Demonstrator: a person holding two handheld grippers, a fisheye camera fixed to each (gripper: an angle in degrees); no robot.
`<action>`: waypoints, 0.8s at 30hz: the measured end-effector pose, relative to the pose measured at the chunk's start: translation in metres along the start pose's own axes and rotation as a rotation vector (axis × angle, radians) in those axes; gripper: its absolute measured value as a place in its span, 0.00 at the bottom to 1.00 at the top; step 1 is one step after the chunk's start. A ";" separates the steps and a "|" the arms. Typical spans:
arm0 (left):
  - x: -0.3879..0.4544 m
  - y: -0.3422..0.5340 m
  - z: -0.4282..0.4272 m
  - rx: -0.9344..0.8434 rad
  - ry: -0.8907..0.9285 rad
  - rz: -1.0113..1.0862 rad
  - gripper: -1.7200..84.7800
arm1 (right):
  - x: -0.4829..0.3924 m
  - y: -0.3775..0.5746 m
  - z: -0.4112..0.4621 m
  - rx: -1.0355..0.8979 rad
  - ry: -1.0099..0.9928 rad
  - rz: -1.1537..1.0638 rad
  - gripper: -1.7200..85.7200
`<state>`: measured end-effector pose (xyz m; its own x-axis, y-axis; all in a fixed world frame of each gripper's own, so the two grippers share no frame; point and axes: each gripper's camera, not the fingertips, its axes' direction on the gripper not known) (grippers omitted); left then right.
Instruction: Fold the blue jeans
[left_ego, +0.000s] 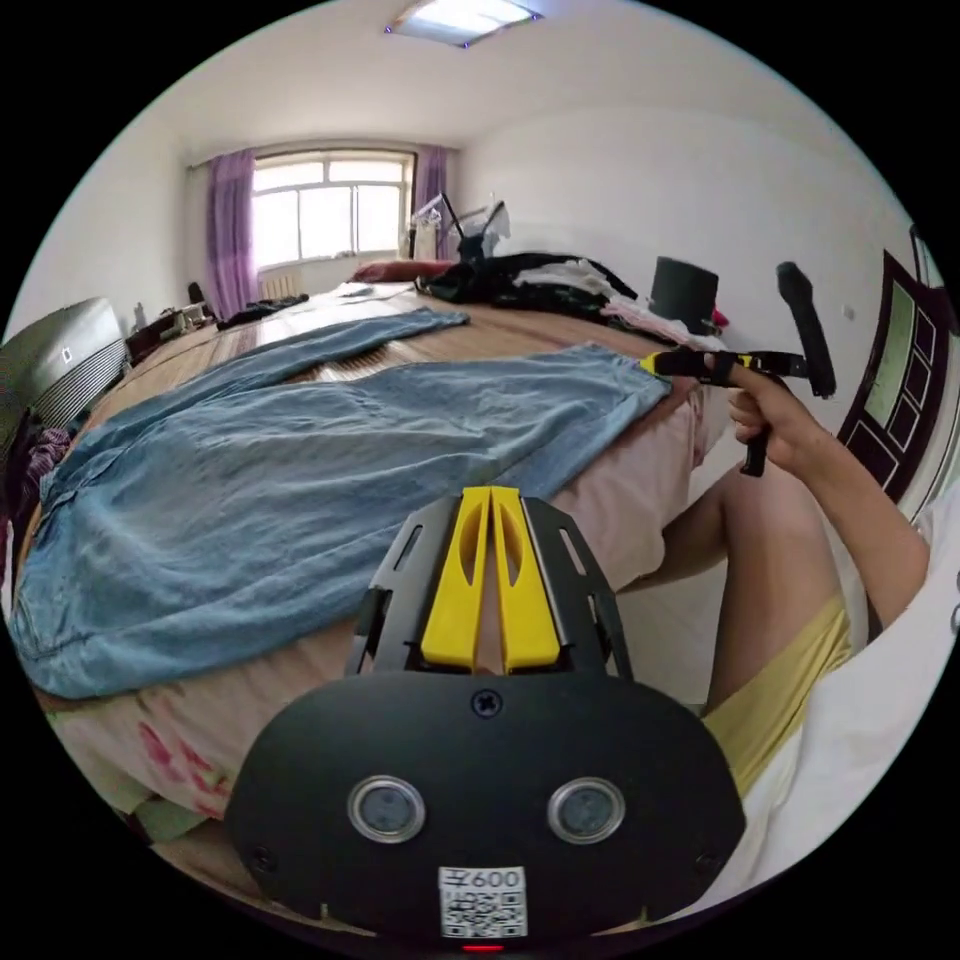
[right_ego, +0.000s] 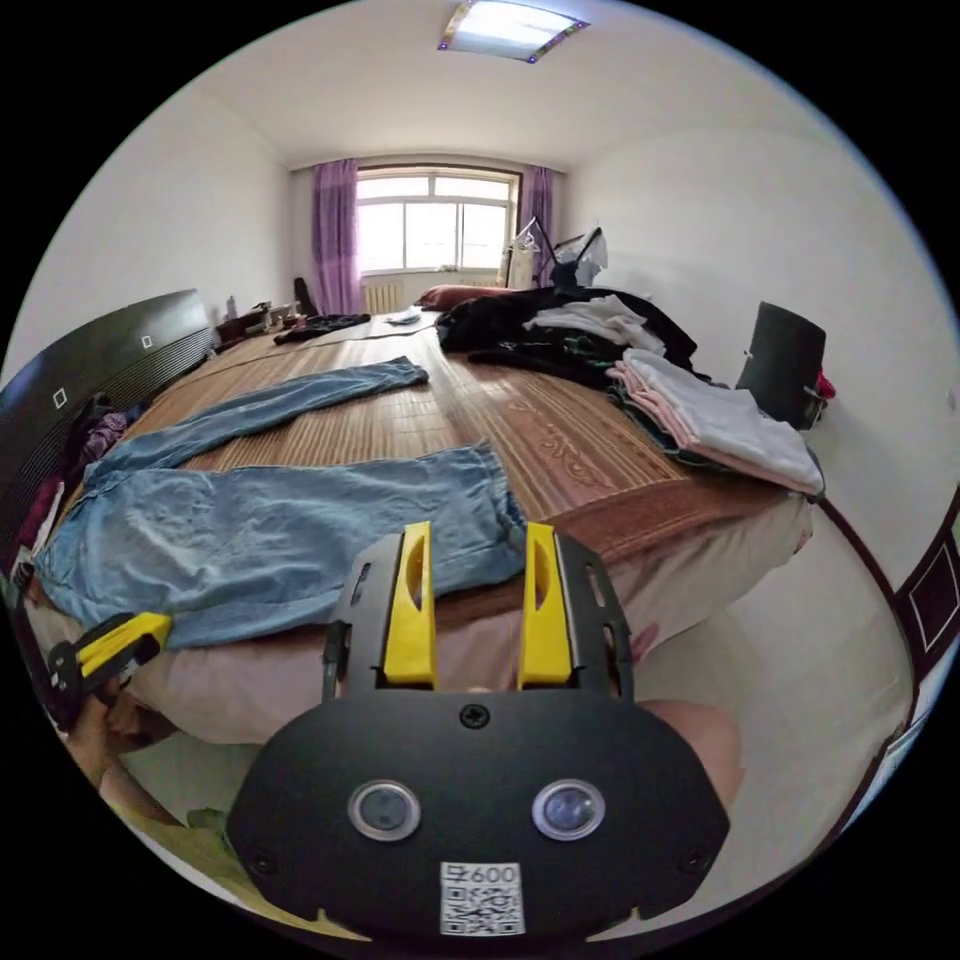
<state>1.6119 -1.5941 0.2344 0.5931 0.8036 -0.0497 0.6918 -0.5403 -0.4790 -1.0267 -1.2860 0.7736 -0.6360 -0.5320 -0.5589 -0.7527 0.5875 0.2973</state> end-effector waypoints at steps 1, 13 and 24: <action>0.002 -0.001 0.000 -0.014 -0.025 0.036 0.02 | 0.006 -0.008 0.000 -0.017 -0.035 -0.030 0.11; -0.033 0.014 0.000 -0.028 0.018 0.020 0.02 | -0.011 -0.051 -0.025 -0.132 -0.048 -0.231 0.01; -0.031 0.021 0.000 -0.021 -0.026 0.058 0.02 | 0.065 -0.038 -0.071 -0.124 -0.315 0.080 0.01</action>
<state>1.6077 -1.6304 0.2264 0.6222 0.7765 -0.0995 0.6652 -0.5914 -0.4559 -1.0510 -1.3866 0.7814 -0.6248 -0.2614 -0.7358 -0.7298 0.5306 0.4312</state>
